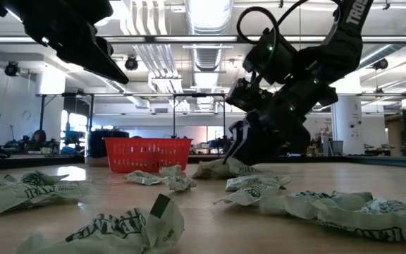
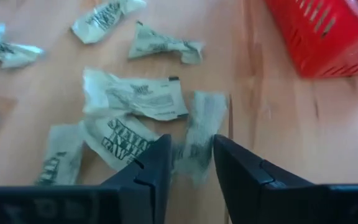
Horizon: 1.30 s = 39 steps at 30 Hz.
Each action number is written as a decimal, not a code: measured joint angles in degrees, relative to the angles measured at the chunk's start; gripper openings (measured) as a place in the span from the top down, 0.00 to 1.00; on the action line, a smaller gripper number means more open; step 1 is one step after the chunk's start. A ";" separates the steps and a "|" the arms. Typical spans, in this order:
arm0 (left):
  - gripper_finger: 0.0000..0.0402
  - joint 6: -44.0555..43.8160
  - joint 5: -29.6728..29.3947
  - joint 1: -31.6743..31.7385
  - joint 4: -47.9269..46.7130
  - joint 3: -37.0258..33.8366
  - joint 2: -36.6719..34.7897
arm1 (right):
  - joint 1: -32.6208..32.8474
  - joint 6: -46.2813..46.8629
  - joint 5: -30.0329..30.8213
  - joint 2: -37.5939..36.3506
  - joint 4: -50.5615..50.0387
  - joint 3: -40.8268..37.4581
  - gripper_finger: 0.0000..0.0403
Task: Pick and place items into bin
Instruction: Put the green stevia packet into the red bin
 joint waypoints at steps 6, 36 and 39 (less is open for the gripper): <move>0.54 -2.33 -0.72 -1.59 -0.02 0.00 0.06 | -0.35 -0.05 0.39 -0.04 -0.01 -0.03 0.82; 0.54 -25.45 -4.19 -16.00 -8.47 -0.35 8.39 | -4.59 -9.75 5.12 -5.79 -3.27 8.56 0.98; 0.54 -25.97 -4.66 -16.57 -7.83 -0.35 10.44 | -5.34 -11.60 5.08 -5.67 -4.08 10.61 0.98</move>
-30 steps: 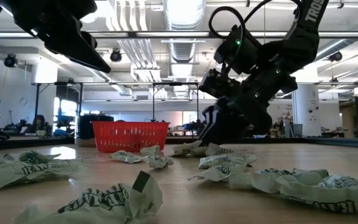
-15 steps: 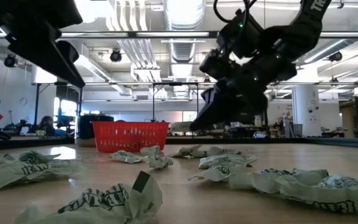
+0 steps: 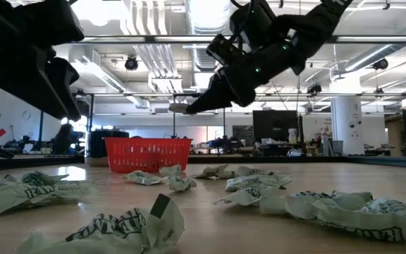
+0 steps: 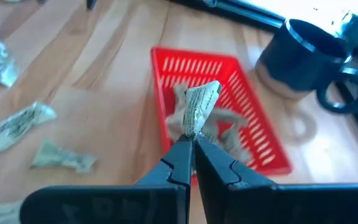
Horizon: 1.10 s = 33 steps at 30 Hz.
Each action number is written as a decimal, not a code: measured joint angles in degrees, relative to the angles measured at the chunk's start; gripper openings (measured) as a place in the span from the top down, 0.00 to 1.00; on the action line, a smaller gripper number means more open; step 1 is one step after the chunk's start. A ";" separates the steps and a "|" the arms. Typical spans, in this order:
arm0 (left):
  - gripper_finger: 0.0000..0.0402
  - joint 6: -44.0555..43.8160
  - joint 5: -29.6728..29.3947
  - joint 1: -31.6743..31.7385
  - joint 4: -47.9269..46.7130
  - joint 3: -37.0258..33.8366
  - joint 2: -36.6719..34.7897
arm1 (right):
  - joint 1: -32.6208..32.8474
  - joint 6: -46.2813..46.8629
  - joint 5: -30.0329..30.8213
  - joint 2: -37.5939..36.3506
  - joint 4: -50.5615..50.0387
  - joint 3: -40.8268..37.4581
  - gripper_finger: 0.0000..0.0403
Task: Pick and place items into bin
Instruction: Put the green stevia packet into the red bin
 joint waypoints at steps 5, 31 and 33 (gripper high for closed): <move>0.54 0.46 -0.80 -0.08 2.29 0.00 2.57 | -1.96 -0.22 -0.60 2.91 -0.43 3.69 0.98; 0.54 17.44 -2.95 1.31 25.70 0.04 14.76 | -3.07 -3.04 -6.86 1.27 -11.51 6.90 0.57; 0.54 17.40 -2.99 2.25 25.40 0.10 16.68 | -3.04 -2.95 -6.81 -1.03 -11.41 4.25 0.58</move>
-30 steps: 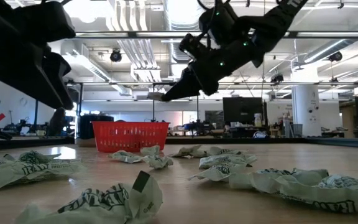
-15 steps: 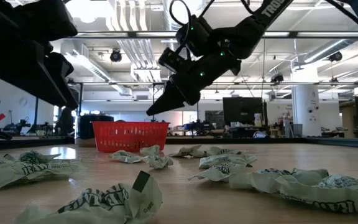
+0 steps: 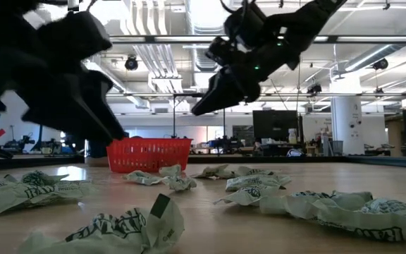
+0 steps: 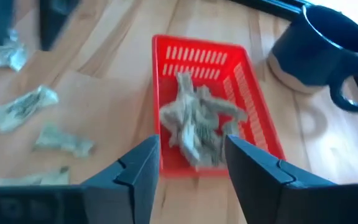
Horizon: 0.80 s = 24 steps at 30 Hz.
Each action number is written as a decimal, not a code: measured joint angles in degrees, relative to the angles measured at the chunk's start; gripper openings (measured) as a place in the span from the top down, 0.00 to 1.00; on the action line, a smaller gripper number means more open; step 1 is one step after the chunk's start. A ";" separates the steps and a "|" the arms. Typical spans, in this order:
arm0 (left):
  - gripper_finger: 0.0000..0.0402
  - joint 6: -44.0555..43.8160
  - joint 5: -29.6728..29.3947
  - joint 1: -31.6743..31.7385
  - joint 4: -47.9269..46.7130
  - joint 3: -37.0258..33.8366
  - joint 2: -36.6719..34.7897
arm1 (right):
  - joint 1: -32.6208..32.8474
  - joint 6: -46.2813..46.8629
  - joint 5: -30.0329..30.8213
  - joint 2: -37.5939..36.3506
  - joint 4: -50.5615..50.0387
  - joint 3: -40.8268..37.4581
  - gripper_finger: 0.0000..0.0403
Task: Pick and place items into bin
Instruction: Put the green stevia packet into the red bin
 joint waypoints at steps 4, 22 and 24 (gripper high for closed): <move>0.54 -0.21 1.43 2.59 1.98 0.13 2.78 | 0.24 1.25 0.11 -4.10 0.57 -4.85 0.60; 0.58 1.28 17.30 11.37 7.63 0.15 6.69 | 2.32 5.96 0.78 -15.07 1.91 -16.72 0.63; 0.62 1.27 17.47 11.39 7.58 0.15 6.69 | 2.32 5.98 0.78 -15.09 2.18 -17.27 0.64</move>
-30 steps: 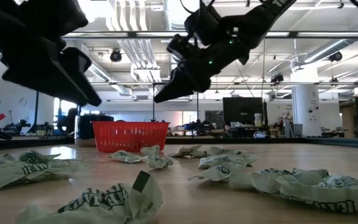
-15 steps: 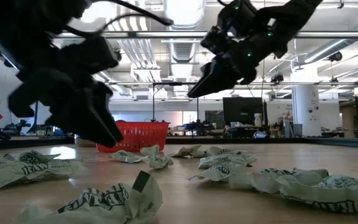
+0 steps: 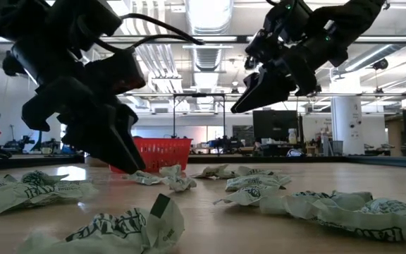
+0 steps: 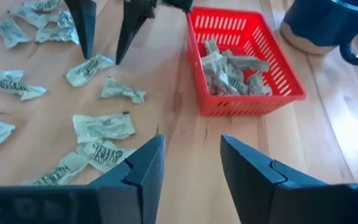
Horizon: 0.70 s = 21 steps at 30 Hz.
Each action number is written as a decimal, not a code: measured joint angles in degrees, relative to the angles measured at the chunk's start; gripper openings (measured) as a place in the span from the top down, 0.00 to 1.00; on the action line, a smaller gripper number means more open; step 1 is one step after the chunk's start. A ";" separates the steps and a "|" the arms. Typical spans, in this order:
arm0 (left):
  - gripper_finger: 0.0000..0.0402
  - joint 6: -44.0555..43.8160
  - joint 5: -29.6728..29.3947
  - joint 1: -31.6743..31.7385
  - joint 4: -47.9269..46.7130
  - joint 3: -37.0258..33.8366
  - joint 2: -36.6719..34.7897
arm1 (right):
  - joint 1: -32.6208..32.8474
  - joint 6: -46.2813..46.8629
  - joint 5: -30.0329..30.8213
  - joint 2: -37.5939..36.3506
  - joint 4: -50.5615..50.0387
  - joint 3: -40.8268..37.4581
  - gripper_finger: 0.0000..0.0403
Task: Pick and place items into bin
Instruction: Put the green stevia packet into the red bin
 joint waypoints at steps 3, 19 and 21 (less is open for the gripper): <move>0.69 -0.05 0.24 0.00 -0.12 0.00 0.00 | -0.02 0.01 0.00 0.00 0.39 -0.45 0.65; 0.74 0.54 -0.10 0.15 -0.56 0.13 0.00 | -0.02 0.60 -0.02 0.02 0.39 -0.81 0.67; 0.70 1.23 -0.09 0.15 -0.50 0.35 0.00 | -0.02 0.59 -0.02 0.02 0.39 -0.82 0.67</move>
